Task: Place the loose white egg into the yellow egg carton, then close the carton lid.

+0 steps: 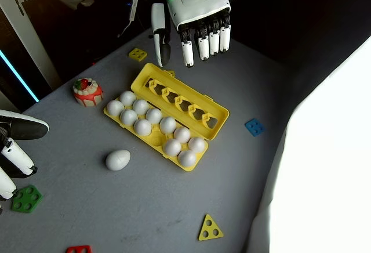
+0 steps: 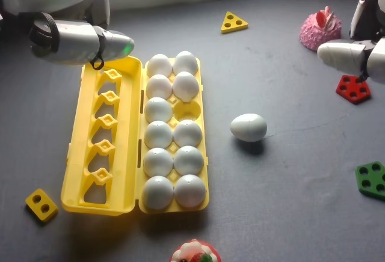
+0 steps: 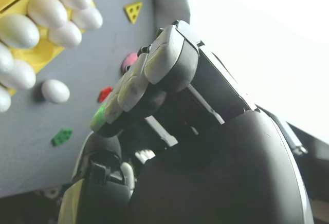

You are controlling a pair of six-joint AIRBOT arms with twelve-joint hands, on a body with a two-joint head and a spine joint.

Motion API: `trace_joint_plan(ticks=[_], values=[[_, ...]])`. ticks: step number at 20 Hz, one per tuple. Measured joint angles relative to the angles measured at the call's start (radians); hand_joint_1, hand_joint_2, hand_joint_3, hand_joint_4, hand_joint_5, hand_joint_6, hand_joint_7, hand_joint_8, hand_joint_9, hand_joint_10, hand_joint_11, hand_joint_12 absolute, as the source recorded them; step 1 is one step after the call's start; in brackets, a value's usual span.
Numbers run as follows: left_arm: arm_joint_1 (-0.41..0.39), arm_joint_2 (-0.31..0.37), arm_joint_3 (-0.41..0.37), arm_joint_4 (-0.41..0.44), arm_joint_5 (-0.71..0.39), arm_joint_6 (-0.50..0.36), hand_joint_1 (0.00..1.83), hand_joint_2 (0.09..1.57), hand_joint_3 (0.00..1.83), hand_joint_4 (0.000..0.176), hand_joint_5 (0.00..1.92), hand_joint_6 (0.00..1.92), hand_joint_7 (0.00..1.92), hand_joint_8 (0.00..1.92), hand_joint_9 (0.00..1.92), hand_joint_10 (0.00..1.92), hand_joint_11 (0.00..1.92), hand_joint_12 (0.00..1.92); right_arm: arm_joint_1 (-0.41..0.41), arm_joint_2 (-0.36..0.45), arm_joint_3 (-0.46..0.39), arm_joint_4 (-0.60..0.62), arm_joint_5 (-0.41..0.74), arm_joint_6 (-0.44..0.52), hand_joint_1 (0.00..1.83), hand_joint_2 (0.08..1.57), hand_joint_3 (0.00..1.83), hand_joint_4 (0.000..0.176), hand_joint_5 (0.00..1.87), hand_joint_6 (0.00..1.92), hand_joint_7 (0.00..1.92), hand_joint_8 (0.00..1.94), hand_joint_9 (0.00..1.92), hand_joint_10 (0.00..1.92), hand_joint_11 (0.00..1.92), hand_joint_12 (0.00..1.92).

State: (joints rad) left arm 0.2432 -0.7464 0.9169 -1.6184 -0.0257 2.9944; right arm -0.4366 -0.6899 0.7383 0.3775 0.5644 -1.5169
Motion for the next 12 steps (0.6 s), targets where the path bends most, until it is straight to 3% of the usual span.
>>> trace_joint_plan(ticks=[1,2,3,6,9,12], values=[[0.000,0.004,-0.006,0.000,0.001,0.000,0.65,1.14,0.25,0.000,0.31,0.12,0.31,0.05,0.24,0.13,0.00,0.88,0.000,0.000,-0.009,0.036,0.001,-0.034,0.44,1.04,0.27,0.000,0.17,0.24,0.24,0.08,0.11,0.27,0.00,0.70],[0.003,0.009,-0.013,-0.001,0.007,-0.003,0.63,1.24,0.07,0.000,0.34,0.02,0.33,0.00,0.28,0.02,0.00,0.88,-0.004,0.000,-0.017,0.063,0.004,-0.052,0.42,1.14,0.07,0.000,0.23,0.09,0.26,0.01,0.16,0.14,0.00,0.70],[0.007,0.009,-0.016,-0.001,0.014,-0.003,0.64,1.25,0.04,0.000,0.36,0.01,0.35,0.01,0.30,0.02,0.00,0.89,-0.005,0.000,-0.021,0.060,-0.001,-0.065,0.43,1.14,0.03,0.000,0.23,0.06,0.26,0.00,0.18,0.10,0.00,0.67],[0.010,0.008,-0.020,0.004,0.026,-0.003,0.62,1.26,0.03,0.000,0.34,0.00,0.35,0.00,0.29,0.01,0.00,0.87,-0.010,0.000,-0.041,0.079,0.001,-0.063,0.44,1.13,0.01,0.000,0.17,0.01,0.18,0.00,0.13,0.06,0.00,0.60],[0.010,0.009,-0.030,0.004,0.019,-0.003,0.65,1.26,0.02,0.000,0.33,0.00,0.35,0.00,0.28,0.00,0.00,0.83,-0.011,0.000,-0.065,0.204,0.014,-0.116,0.44,1.13,0.01,0.000,0.16,0.01,0.16,0.00,0.12,0.05,0.00,0.56],[0.016,0.012,-0.051,0.004,0.019,-0.003,0.56,1.26,0.02,0.000,0.33,0.00,0.34,0.00,0.29,0.01,0.00,0.84,-0.010,-0.031,-0.086,0.359,0.072,-0.258,0.42,1.13,0.00,0.000,0.16,0.01,0.20,0.01,0.14,0.04,0.00,0.60]])
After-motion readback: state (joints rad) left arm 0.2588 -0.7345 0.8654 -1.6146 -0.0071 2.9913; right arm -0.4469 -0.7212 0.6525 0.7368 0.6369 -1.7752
